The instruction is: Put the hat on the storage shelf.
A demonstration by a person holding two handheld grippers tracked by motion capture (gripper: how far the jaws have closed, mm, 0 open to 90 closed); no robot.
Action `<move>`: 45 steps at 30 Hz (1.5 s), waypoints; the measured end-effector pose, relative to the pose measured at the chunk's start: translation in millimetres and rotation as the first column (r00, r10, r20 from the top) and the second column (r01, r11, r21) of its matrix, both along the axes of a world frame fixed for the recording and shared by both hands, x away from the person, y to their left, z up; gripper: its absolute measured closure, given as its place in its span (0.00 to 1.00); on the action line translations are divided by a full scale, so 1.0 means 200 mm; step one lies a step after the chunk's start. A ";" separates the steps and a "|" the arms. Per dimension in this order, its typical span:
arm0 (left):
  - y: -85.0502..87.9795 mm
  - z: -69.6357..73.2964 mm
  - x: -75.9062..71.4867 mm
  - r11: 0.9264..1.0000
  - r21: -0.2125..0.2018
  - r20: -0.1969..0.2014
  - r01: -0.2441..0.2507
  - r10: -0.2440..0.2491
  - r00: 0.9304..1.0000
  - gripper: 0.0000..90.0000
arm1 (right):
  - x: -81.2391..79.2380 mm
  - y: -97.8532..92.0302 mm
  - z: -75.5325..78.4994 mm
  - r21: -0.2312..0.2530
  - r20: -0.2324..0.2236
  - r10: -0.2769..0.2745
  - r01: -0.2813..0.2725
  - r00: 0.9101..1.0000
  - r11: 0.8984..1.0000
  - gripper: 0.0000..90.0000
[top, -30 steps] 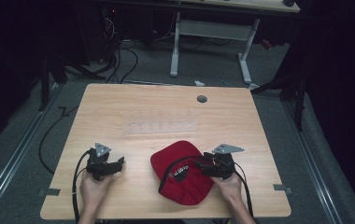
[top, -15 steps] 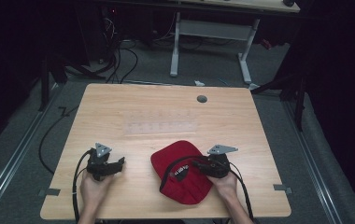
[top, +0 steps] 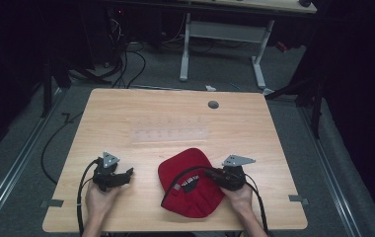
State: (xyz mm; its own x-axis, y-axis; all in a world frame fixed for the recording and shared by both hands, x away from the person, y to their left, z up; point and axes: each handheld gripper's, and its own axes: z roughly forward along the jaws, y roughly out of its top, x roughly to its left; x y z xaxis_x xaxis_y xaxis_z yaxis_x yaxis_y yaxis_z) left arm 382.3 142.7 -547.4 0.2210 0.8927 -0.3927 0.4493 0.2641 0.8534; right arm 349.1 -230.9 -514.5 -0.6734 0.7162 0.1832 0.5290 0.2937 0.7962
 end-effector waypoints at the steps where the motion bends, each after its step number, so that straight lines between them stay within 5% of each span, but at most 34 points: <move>1: 0.00 0.00 0.00 1.000 0.003 0.002 0.002 -0.002 1.000 0.30 | 0.00 0.00 0.01 0.000 0.007 0.000 0.000 1.000 1.000 0.88; 30: -0.02 0.00 -0.01 1.000 0.019 0.008 0.006 -0.006 1.000 0.26 | 0.00 0.00 0.22 0.056 0.015 -0.045 0.044 0.999 0.997 0.90; 38: -0.07 0.03 -0.06 0.998 0.012 0.033 0.069 -0.070 0.997 0.27 | 0.02 0.00 0.26 0.060 0.010 -0.066 0.066 0.998 0.996 0.90; 45: -0.16 0.09 -0.11 0.988 -0.003 0.058 0.156 -0.156 0.986 0.28 | 0.05 0.01 0.29 0.067 0.001 -0.081 0.081 0.997 0.994 0.90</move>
